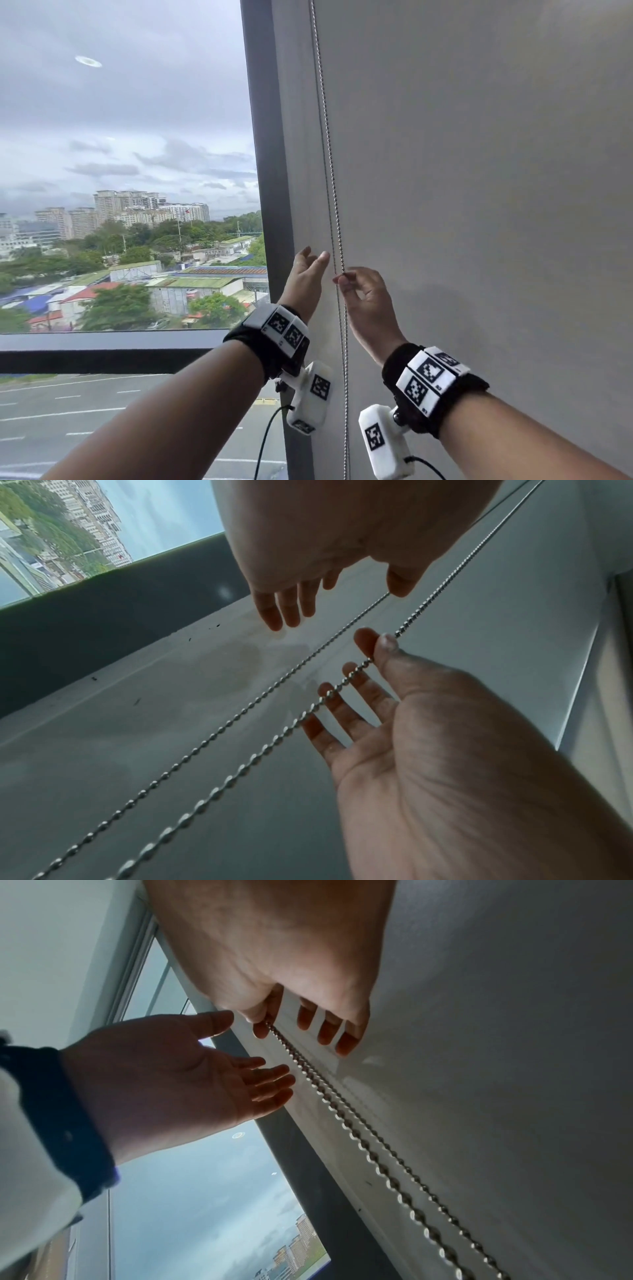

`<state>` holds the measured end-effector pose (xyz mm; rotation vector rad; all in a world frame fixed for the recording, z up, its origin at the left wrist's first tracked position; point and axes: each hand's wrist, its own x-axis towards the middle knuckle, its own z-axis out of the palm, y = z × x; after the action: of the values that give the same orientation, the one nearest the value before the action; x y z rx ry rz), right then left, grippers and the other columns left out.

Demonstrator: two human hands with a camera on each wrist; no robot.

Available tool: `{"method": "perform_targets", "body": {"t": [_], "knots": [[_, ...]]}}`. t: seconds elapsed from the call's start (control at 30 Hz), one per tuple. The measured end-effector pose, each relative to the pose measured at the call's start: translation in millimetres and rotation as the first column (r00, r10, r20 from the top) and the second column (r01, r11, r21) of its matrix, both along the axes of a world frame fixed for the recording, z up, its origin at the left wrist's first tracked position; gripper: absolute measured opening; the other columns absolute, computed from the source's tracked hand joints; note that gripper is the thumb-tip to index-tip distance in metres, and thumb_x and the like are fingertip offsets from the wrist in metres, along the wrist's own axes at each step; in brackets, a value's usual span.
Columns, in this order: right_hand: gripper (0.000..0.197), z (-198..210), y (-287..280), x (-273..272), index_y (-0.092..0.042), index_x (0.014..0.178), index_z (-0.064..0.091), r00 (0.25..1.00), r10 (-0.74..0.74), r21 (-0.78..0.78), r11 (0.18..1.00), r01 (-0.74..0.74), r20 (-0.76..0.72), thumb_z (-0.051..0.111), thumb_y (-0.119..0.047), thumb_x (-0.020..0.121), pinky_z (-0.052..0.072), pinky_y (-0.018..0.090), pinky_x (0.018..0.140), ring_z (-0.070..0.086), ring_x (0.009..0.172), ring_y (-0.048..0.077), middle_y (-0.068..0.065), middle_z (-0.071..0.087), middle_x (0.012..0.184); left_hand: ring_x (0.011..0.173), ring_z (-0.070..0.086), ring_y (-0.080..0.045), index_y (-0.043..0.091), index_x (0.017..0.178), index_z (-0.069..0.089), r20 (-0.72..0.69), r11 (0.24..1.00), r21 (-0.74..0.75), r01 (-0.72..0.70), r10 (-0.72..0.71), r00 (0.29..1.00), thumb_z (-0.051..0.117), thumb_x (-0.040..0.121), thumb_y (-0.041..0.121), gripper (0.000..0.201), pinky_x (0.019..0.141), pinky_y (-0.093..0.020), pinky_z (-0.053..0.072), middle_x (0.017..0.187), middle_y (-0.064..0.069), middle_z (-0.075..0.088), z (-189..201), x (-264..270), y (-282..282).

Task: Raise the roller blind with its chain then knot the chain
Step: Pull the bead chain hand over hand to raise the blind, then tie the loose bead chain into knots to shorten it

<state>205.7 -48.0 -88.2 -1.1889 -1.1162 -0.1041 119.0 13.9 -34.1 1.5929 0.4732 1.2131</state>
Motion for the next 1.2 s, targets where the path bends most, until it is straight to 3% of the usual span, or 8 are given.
{"method": "perform_targets", "body": {"t": [0.23,0.33,0.43,0.53,0.67,0.8,1.0,1.2], "knots": [[0.021,-21,22,12,-0.017,0.104,0.070,0.984,0.145,0.000,0.989,-0.146,-0.101,0.055,-0.030,0.096,0.052,0.024,0.088,0.067,0.098,0.007,-0.001,0.072,0.106,0.119,0.053,-0.022,0.007,0.137,0.041,-0.019,0.998,-0.035,0.052,-0.053,0.998,0.050,0.093,0.027,0.050,0.108,-0.039,0.038,0.137,-0.017,0.051,-15,12,4],[0.018,-28,27,9,-0.018,0.094,0.071,0.972,0.199,0.001,0.980,-0.200,-0.124,0.054,-0.022,0.098,0.051,0.020,0.077,0.069,0.085,0.007,-0.002,0.075,0.091,0.079,0.059,-0.008,0.004,0.120,0.054,-0.006,0.998,-0.010,0.069,-0.069,0.998,0.045,0.095,0.019,0.031,0.071,-0.020,0.052,0.113,-0.011,0.062,-19,14,3],[0.018,-35,29,5,-0.020,0.096,0.069,0.972,0.196,-0.012,0.980,-0.200,-0.129,0.052,-0.025,0.098,0.054,0.030,0.073,0.071,0.078,0.015,0.002,0.074,0.090,0.057,0.060,-0.003,0.007,0.112,0.059,-0.013,0.995,-0.005,0.098,-0.098,0.995,0.043,0.096,0.018,0.024,0.043,-0.018,0.046,0.096,-0.007,0.066,-22,13,2],[0.018,-38,24,-3,-0.021,0.108,0.066,0.951,0.254,0.036,0.967,-0.251,-0.178,0.052,-0.026,0.099,0.050,0.025,0.060,0.062,0.061,0.010,-0.006,0.070,0.085,0.057,0.059,-0.007,0.002,0.105,0.064,0.002,0.996,0.052,0.076,-0.076,0.997,0.046,0.094,0.012,0.023,0.053,-0.019,0.049,0.078,-0.007,0.063,-27,9,2],[0.011,-43,18,-5,-0.022,0.103,0.061,0.937,0.298,0.041,0.954,-0.296,-0.183,0.056,-0.028,0.096,0.043,0.027,0.054,0.051,0.055,0.012,0.001,0.062,0.080,0.058,0.056,-0.014,0.001,0.090,0.066,0.046,0.994,0.101,0.046,-0.051,0.998,0.047,0.093,0.006,0.019,0.059,-0.022,0.048,0.061,0.001,0.059,-33,-1,3],[0.012,-52,7,2,-0.021,0.101,0.059,0.945,0.276,-0.113,0.948,-0.298,-0.175,0.062,-0.029,0.092,0.040,0.028,0.057,0.047,0.055,0.010,-0.001,0.055,0.065,0.055,0.060,-0.018,0.002,0.079,0.059,0.150,0.994,-0.058,0.092,-0.083,0.985,0.040,0.096,0.005,0.025,0.065,-0.029,0.055,0.057,-0.004,0.054,-31,-13,1],[0.041,-68,-13,18,-0.018,0.057,0.053,0.939,0.234,-0.393,0.862,-0.320,-0.252,0.063,-0.037,0.091,0.025,0.028,0.048,0.026,0.043,0.013,-0.007,0.032,0.046,0.037,0.037,-0.011,0.005,0.075,0.050,0.220,0.971,-0.151,0.185,-0.149,0.964,0.036,0.098,0.010,0.027,0.041,-0.023,0.036,0.049,0.000,0.041,-29,-38,-7],[0.044,-21,-41,17,-0.028,0.055,0.027,0.827,0.170,-0.427,0.791,-0.439,-0.536,0.056,-0.024,0.087,0.012,0.023,0.046,0.012,0.037,0.012,-0.006,0.019,0.045,0.034,0.032,-0.011,0.009,0.071,0.048,0.148,0.958,-0.144,0.247,-0.226,0.963,0.036,0.098,0.010,0.029,0.039,-0.018,0.030,0.050,-0.002,0.042,-24,-61,-19]]}}
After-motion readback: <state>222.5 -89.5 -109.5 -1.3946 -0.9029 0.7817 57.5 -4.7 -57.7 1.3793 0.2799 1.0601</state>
